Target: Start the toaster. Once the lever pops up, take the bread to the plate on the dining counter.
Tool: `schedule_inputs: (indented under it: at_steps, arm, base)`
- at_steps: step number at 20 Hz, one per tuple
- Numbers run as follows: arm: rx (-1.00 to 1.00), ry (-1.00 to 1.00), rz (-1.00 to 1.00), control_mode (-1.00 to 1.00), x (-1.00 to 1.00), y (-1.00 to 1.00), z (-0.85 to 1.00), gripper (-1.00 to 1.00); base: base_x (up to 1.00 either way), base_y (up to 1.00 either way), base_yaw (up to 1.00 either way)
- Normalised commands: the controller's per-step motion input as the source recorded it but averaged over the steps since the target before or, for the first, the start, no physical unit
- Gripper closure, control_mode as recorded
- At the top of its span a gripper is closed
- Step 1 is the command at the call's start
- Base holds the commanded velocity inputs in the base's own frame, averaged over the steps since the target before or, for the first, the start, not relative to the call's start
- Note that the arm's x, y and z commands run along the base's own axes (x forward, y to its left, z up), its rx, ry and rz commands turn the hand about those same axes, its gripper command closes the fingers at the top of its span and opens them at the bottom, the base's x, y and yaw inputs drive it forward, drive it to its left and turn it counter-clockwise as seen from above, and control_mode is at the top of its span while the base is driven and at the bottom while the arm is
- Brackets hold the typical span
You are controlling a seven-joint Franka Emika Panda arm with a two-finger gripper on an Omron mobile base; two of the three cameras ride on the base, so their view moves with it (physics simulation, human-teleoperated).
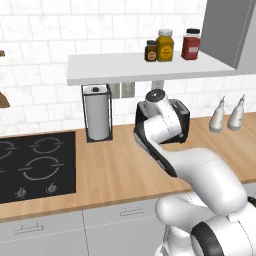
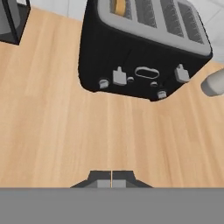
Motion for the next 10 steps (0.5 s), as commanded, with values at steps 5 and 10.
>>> schedule_inputs:
  at_steps: [5, 10]
  arm:
    - [-0.04, 0.02, -0.01, -1.00, -0.17, 0.05, 0.00, 1.00]
    - [-0.08, 0.02, 0.00, -1.00, -0.19, 0.15, 0.08, 1.00]
  base:
    - [0.00, 0.00, 0.00]
    - [0.00, 0.00, 0.00]
